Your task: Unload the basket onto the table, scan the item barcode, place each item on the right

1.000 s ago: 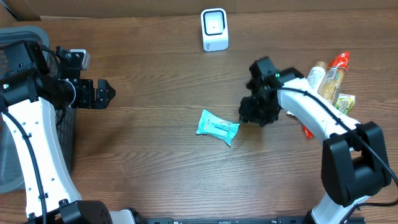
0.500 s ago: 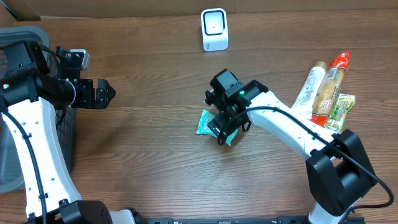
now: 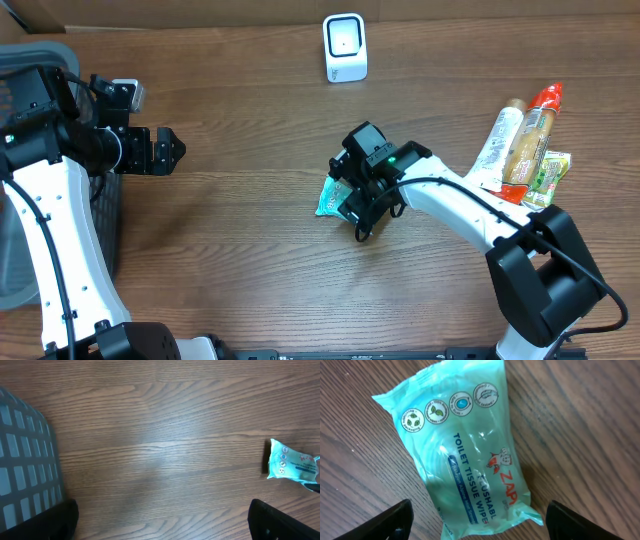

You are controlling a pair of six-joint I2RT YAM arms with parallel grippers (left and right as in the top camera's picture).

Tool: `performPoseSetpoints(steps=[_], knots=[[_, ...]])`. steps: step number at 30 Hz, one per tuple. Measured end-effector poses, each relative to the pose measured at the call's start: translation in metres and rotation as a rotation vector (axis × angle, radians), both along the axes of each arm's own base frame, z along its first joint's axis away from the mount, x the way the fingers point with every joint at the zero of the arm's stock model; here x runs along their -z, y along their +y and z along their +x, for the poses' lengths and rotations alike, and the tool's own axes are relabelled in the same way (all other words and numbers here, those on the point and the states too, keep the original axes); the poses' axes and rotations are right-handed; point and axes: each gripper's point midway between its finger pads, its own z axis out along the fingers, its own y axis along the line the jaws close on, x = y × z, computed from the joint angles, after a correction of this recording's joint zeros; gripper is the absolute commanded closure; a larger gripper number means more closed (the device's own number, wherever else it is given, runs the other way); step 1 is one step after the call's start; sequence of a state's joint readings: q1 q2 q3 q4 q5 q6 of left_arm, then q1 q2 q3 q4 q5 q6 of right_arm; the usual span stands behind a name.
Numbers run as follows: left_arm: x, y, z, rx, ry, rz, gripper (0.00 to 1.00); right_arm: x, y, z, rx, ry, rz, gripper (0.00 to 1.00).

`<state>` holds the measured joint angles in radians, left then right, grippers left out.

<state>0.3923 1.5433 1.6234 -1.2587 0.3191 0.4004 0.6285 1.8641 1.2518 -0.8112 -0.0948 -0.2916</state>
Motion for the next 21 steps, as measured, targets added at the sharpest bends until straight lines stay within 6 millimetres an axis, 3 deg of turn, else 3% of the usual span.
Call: performPoseSetpoints(steps=[8, 13, 15, 19, 21], knots=[[0.0, 0.0, 0.0, 0.0, 0.0, 0.0, 0.01, 0.003, 0.004, 0.004, -0.002, -0.024, 0.024, 0.22], [0.0, 0.0, 0.0, 0.0, 0.0, 0.0, 0.01, 0.017, 0.003, 0.002, -0.002, -0.04, 0.035, 0.3], [0.0, 0.0, 0.0, 0.0, 0.0, 0.0, 0.0, 0.022, 0.0, -0.001, 0.001, -0.033, 0.031, 0.42], [0.0, 0.0, 0.0, 0.0, 0.0, 0.0, 0.01, 0.025, 0.0, -0.001, 0.006, -0.034, 0.032, 0.77], [0.0, 0.0, 0.0, 0.0, 0.0, 0.0, 0.0, 0.024, 0.0, -0.001, 0.016, -0.036, 0.034, 0.82]])
